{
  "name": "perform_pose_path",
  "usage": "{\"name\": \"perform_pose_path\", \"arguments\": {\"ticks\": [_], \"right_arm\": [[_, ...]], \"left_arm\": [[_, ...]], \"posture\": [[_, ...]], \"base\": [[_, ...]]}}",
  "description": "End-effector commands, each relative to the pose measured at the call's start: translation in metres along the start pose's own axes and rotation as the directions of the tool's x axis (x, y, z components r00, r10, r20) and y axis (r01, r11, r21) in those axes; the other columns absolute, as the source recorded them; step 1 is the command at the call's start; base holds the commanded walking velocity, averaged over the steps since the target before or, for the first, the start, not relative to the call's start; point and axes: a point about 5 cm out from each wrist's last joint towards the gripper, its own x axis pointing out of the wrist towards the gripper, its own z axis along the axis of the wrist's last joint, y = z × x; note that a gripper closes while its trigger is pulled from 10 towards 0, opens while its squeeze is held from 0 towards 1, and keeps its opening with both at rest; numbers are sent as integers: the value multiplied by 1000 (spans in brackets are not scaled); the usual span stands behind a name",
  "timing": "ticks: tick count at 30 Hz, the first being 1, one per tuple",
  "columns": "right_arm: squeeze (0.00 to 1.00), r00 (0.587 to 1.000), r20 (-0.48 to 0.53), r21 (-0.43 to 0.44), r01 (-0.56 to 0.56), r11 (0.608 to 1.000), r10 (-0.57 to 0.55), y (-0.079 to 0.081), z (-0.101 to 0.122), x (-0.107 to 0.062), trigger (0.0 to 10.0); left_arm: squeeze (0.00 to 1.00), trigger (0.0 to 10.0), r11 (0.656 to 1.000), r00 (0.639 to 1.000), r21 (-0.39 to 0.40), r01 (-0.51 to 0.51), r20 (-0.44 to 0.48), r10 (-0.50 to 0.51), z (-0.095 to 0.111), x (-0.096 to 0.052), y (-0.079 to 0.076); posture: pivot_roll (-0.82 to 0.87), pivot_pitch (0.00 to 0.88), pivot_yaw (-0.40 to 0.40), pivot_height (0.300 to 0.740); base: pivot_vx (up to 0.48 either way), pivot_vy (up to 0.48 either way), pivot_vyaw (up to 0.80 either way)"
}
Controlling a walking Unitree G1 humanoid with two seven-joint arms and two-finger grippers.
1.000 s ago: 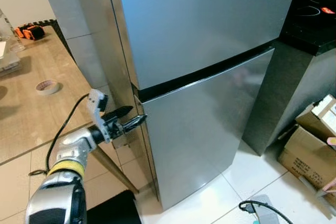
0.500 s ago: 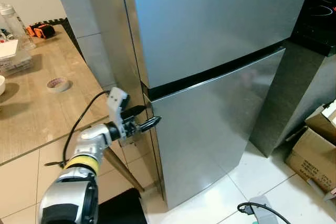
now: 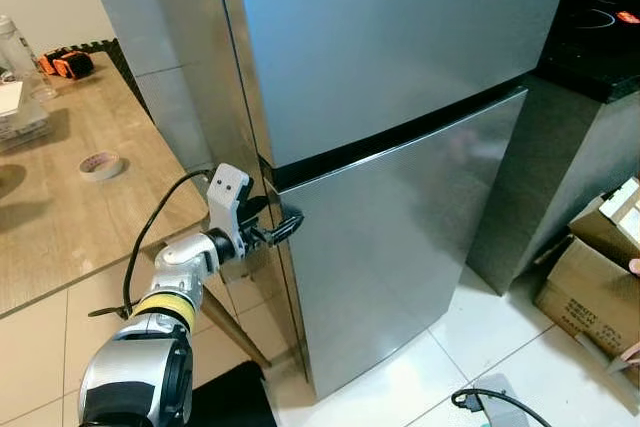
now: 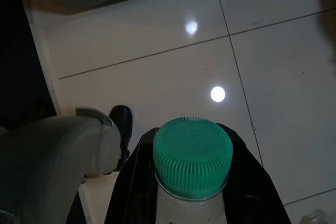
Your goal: Restocking fridge
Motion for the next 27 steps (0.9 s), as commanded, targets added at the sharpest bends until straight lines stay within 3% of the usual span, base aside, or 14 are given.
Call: {"name": "perform_pose_path", "arguments": {"ticks": [1,3,7,9,17,19,21,22,25,26,27], "right_arm": [[0,1000,4,5,4,1000,-4,1,0,0,10000],[0,1000,4,4,5,1000,-5,1,0,0,10000],[0,1000,5,3,7,1000,-7,0,1,0,10000],[0,1000,7,3,8,1000,-8,0,1,0,10000],[0,1000,13,2,10,1000,-10,0,3,1,10000],[0,1000,13,1,12,1000,-12,-1,3,1,10000],[0,1000,11,2,14,1000,-14,-1,2,0,10000],[0,1000,11,2,14,1000,-14,-1,2,0,10000],[0,1000,7,3,15,1000,-15,-1,2,0,10000],[0,1000,7,3,15,1000,-15,-1,2,0,10000],[0,1000,6,4,15,1000,-15,-1,2,0,10000]], "left_arm": [[0,10000,990,990,-37,138,14,-137,-3,6,-13],[0,10000,962,963,-58,268,4,-269,-8,7,-24],[0,10000,902,906,-105,420,-17,-424,-16,7,-38],[0,10000,882,886,-117,457,-29,-463,-19,6,-42],[0,10000,856,861,-128,501,-29,-508,-22,6,-48],[0,10000,823,831,-139,551,-8,-557,-23,9,-56],[0,10000,768,779,-153,622,22,-626,-24,14,-70],[0,10000,768,779,-153,622,22,-626,-24,14,-70],[0,10000,670,686,-169,723,70,-724,-27,20,-97],[0,10000,670,686,-169,723,70,-724,-27,20,-97],[0,10000,626,645,-170,761,86,-760,-29,21,-109]], "posture": [[-144,19,54,740],[-144,17,54,740],[-144,16,54,740],[-143,14,55,740],[-143,12,54,740],[-143,11,55,740],[-140,9,55,740],[-140,9,55,740],[-137,8,55,740],[-137,8,55,740],[-136,5,55,740]], "base": [[0,0,0],[0,0,0],[0,0,0],[0,0,0],[0,0,0],[0,0,0],[0,0,0],[0,0,0],[0,0,0],[0,0,0],[0,0,0]]}}
